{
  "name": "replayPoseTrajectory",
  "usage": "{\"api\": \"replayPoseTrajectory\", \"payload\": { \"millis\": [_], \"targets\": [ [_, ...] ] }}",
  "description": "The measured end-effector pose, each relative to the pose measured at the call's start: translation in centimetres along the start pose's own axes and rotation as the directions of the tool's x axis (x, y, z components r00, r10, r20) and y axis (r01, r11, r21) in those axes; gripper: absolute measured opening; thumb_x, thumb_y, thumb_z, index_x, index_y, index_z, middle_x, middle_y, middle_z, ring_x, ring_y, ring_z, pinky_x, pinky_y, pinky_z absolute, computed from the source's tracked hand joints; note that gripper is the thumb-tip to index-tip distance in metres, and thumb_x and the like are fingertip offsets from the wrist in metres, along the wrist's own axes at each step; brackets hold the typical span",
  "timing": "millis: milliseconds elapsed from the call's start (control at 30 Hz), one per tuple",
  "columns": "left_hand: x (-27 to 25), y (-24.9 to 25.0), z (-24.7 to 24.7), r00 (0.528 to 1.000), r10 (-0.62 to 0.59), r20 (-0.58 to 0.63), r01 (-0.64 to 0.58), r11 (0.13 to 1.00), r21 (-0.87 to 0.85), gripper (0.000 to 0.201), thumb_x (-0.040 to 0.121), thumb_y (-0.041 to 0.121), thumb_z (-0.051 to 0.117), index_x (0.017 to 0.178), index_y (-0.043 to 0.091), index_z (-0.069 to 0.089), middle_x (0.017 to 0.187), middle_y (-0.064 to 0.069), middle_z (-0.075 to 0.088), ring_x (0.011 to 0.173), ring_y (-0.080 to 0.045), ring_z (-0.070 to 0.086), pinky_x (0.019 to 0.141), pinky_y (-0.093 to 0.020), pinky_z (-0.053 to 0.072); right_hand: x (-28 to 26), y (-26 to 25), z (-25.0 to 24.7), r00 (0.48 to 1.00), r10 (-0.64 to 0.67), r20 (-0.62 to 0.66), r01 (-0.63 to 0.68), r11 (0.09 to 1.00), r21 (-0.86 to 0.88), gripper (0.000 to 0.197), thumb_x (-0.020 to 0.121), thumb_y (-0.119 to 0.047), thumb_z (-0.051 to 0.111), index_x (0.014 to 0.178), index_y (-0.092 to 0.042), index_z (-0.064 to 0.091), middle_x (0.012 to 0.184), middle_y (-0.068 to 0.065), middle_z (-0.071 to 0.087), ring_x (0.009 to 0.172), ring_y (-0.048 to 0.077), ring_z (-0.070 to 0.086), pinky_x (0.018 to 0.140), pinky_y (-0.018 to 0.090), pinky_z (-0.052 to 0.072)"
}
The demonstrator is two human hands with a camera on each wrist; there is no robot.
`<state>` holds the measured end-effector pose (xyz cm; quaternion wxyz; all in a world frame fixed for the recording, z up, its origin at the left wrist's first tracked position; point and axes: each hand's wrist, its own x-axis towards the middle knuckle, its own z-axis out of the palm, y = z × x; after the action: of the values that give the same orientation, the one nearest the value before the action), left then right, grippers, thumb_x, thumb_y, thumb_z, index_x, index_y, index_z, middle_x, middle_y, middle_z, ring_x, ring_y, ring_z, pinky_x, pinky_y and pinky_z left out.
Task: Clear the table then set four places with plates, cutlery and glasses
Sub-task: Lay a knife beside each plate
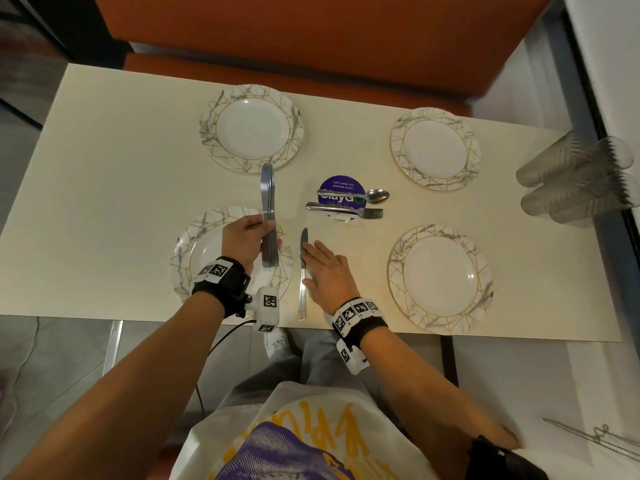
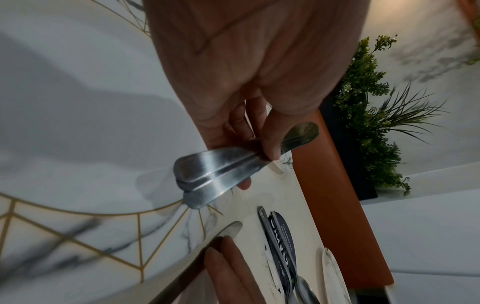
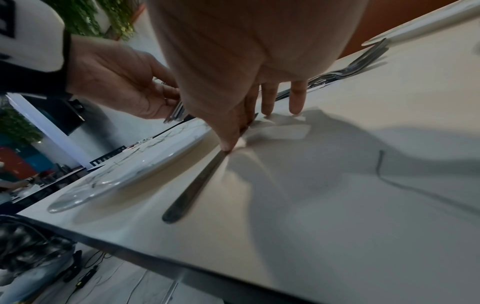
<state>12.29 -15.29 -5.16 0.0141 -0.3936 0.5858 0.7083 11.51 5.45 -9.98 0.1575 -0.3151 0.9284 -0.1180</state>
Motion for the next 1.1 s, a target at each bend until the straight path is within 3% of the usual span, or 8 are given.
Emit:
{"api": "replayPoseTrajectory", "payload": {
  "millis": [200, 400, 567, 667, 767, 933, 1033, 1100],
  "targets": [
    [0.1, -0.2, 0.3, 0.999, 0.034, -0.009, -0.033, 0.995, 0.091, 0.012, 0.093, 0.009, 0.072, 0.104, 0.005, 0.076, 0.090, -0.017, 0.077, 0.076, -0.029, 0.073, 0.080, -0.046, 0.064, -0.1, 0.0, -0.6, 0.996, 0.032, -0.082, -0.023, 0.994, 0.111, 0.058, 0.092, -0.024, 0.066, 0.147, -0.020, 0.049, 0.162, -0.005, 0.035, 0.151, 0.017, 0.027, 0.114, 0.041, 0.033],
    [-0.8, -0.1, 3.0, 0.994, 0.051, 0.101, -0.064, 0.989, 0.135, 0.009, 0.092, 0.011, 0.074, 0.100, 0.009, 0.078, 0.080, -0.009, 0.077, 0.068, -0.023, 0.069, 0.074, -0.043, 0.059, 0.2, 1.1, -3.3, 0.923, 0.276, -0.268, -0.118, 0.867, 0.485, 0.039, 0.096, -0.016, 0.062, 0.134, -0.016, 0.060, 0.137, 0.000, 0.059, 0.125, 0.018, 0.052, 0.107, 0.034, 0.043],
    [-2.1, 0.5, 6.4, 0.978, 0.064, 0.196, -0.093, 0.986, 0.140, 0.008, 0.091, 0.013, 0.076, 0.098, 0.010, 0.078, 0.086, -0.011, 0.079, 0.077, -0.024, 0.073, 0.081, -0.041, 0.060, 1.6, 1.8, -7.3, 0.874, 0.414, -0.253, -0.123, 0.693, 0.710, 0.033, 0.100, -0.021, 0.057, 0.132, -0.015, 0.061, 0.114, -0.002, 0.065, 0.100, 0.011, 0.062, 0.084, 0.014, 0.046],
    [-3.1, 0.8, 8.8, 0.968, 0.056, 0.246, -0.094, 0.985, 0.146, 0.007, 0.092, 0.013, 0.074, 0.098, 0.009, 0.077, 0.086, -0.017, 0.078, 0.073, -0.029, 0.071, 0.074, -0.042, 0.059, 1.8, 3.2, -9.4, 0.858, 0.463, -0.223, -0.156, 0.648, 0.745, 0.027, 0.099, -0.024, 0.059, 0.125, -0.018, 0.065, 0.105, -0.006, 0.067, 0.086, -0.001, 0.060, 0.073, 0.005, 0.042],
    [-3.7, 0.8, 11.4, 0.949, 0.052, 0.312, -0.104, 0.983, 0.151, 0.010, 0.093, 0.013, 0.073, 0.098, 0.005, 0.076, 0.087, -0.023, 0.076, 0.056, -0.032, 0.061, 0.056, -0.039, 0.052, 1.3, 5.1, -10.5, 0.841, 0.490, -0.228, -0.174, 0.644, 0.745, 0.017, 0.093, -0.021, 0.067, 0.108, -0.015, 0.071, 0.099, -0.005, 0.071, 0.078, -0.002, 0.061, 0.071, 0.007, 0.043],
    [-4.8, 0.6, 17.0, 0.931, 0.049, 0.362, -0.102, 0.986, 0.129, 0.011, 0.093, 0.011, 0.072, 0.102, 0.008, 0.078, 0.092, -0.018, 0.078, 0.076, -0.029, 0.070, 0.077, -0.048, 0.059, -1.3, 10.0, -12.8, 0.808, 0.562, -0.178, -0.190, 0.534, 0.824, 0.005, 0.093, -0.017, 0.068, 0.097, -0.016, 0.071, 0.089, -0.001, 0.074, 0.078, 0.013, 0.070, 0.070, 0.020, 0.056],
    [-5.7, 0.0, 21.5, 0.927, 0.030, 0.375, -0.076, 0.991, 0.108, 0.012, 0.095, 0.007, 0.069, 0.106, 0.004, 0.072, 0.089, -0.013, 0.075, 0.079, -0.028, 0.073, 0.075, -0.044, 0.063, -3.4, 14.7, -14.5, 0.774, 0.606, -0.180, -0.188, 0.492, 0.850, 0.008, 0.095, -0.016, 0.067, 0.097, -0.009, 0.070, 0.083, 0.006, 0.072, 0.068, 0.015, 0.067, 0.059, 0.015, 0.052],
    [-6.1, -0.5, 23.8, 0.934, 0.009, 0.357, -0.040, 0.996, 0.080, 0.009, 0.098, 0.005, 0.065, 0.106, 0.004, 0.068, 0.090, -0.012, 0.073, 0.077, -0.027, 0.072, 0.071, -0.041, 0.063, -4.7, 18.1, -15.5, 0.738, 0.647, -0.192, -0.203, 0.484, 0.851, 0.009, 0.095, -0.017, 0.067, 0.097, -0.009, 0.071, 0.082, 0.006, 0.072, 0.066, 0.015, 0.064, 0.062, 0.021, 0.053]
  ]
}}
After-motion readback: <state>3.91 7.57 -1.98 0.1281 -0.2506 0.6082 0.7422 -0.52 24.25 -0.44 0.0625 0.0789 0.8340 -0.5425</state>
